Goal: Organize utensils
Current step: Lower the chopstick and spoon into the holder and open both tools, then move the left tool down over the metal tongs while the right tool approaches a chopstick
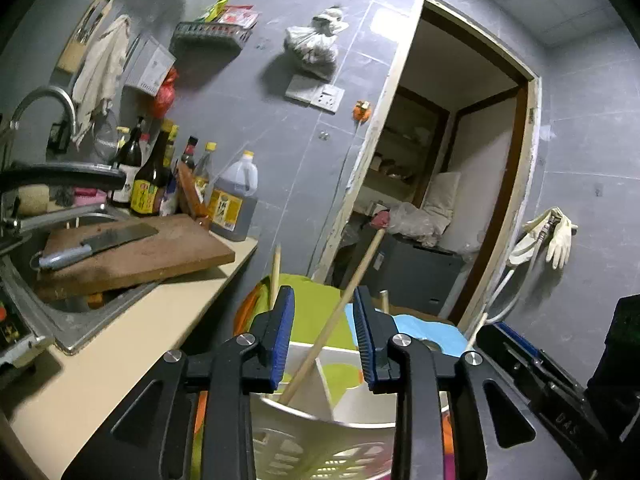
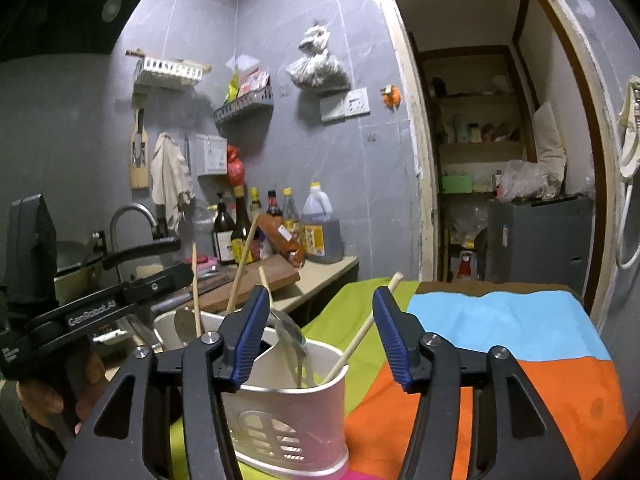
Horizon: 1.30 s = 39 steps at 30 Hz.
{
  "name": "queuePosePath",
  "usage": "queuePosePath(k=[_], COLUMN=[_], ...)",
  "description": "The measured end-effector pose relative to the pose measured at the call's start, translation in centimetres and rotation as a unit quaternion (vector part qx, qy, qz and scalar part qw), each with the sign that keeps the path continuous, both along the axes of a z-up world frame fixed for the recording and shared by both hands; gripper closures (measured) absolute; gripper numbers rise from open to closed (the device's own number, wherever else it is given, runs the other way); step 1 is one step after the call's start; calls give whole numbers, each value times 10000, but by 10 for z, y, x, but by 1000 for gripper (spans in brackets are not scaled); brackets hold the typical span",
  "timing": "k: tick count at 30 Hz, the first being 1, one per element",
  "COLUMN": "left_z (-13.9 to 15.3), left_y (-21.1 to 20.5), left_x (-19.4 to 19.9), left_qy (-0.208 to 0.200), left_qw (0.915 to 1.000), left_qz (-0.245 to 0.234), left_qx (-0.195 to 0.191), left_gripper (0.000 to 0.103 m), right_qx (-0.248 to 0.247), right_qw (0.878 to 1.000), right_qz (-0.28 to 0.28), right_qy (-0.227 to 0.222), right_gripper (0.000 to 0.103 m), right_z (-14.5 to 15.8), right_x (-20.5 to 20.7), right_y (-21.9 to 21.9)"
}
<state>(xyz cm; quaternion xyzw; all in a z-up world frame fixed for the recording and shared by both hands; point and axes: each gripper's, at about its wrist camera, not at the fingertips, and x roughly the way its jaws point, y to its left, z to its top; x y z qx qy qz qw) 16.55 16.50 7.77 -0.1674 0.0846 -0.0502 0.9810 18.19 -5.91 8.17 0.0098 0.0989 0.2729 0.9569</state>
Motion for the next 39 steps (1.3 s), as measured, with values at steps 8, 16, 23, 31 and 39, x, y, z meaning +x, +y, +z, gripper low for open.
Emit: queuePosePath(k=[8,16,23,31,39], left_z=[20,31,29,9,-19], left_y=[-28,-67,-113,-167,-209], left_x=[-10,-16,-16,-3,11], left_qy=[-194,-347,-322,94,696], left_qw=[9993,9977,9935,9872,9764], left_qz=[-86,-379,-789,-1233,-1536], left_qx=[292,435,756,1006,1349], left_gripper=[41,8,4,4,4], right_qx=[117,119,-76,-376,-860], right_qw=[9980,9931,9881,9837,9810], right_qz=[-471,-951,-1342,-1694,-1732], right_qy=[-400,-681,-751,-480,168], right_gripper=[14,0,0,0,0], right_z=[25,45,50,35,5], right_x=[-16,-33,-43,-42,-28], right_y=[-40,-90,-130,-169,-194])
